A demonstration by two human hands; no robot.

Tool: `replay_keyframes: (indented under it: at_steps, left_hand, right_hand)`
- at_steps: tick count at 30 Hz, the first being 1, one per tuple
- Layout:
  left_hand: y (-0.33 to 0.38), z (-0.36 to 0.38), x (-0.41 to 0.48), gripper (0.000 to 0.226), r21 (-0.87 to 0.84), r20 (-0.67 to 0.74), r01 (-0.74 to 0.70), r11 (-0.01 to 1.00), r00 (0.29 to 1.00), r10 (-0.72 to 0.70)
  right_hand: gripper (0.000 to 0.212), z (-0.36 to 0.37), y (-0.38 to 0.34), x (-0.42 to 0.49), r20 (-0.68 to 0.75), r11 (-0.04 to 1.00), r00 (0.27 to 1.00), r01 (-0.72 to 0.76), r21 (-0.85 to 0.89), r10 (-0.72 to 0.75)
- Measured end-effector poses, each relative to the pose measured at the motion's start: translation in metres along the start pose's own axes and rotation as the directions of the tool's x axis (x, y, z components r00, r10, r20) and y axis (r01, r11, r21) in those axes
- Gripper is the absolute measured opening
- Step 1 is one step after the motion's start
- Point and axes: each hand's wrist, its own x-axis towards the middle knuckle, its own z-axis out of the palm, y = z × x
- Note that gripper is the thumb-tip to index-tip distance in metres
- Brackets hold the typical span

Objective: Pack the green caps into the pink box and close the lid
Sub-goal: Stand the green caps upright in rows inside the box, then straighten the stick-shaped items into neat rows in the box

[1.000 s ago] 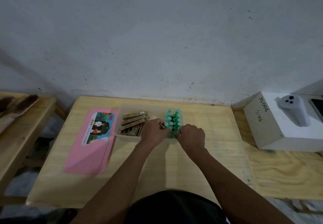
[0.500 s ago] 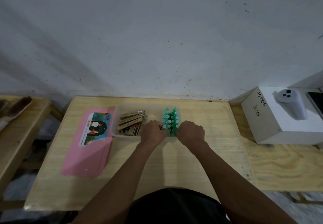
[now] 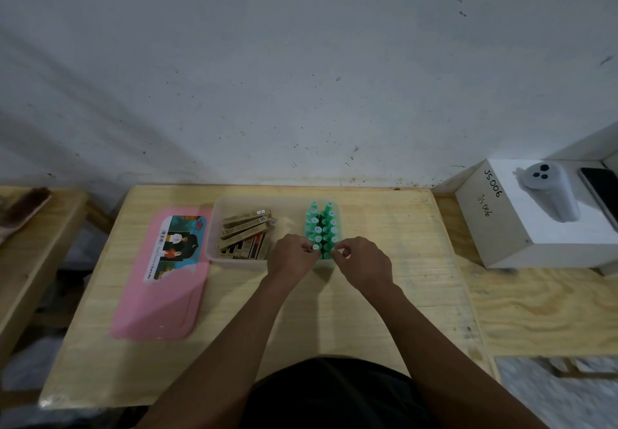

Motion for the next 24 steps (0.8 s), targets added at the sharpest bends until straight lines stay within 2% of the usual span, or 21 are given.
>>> replay_keyframes:
  at_steps: [8, 18, 21, 24]
  left_hand:
    - [0.0, -0.001, -0.001, 0.023, -0.021, 0.014, -0.02, 1.0, 1.0, 0.02]
    - [-0.006, -0.023, 0.0, 0.024, -0.084, 0.096, -0.063, 0.994, 0.993, 0.071]
    - [-0.012, -0.041, 0.001, 0.024, -0.059, 0.024, -0.066, 0.996, 0.997, 0.068]
    - [-0.028, -0.061, 0.006, 0.029, -0.09, -0.2, -0.013, 0.996, 0.98, -0.006]
  right_hand:
    - [0.025, 0.002, 0.003, 0.0, 0.0, 1.0, 1.0, 0.014, 0.027, -0.015]
    - [0.027, 0.004, 0.01, -0.001, 0.009, 0.978, 0.998, 0.064, 0.198, -0.068]
    - [0.026, 0.002, 0.007, -0.003, -0.012, 0.984, 0.999, 0.048, 0.17, -0.047]
    - [0.026, 0.0, -0.003, -0.005, -0.08, 0.988, 0.994, 0.08, 0.129, -0.07]
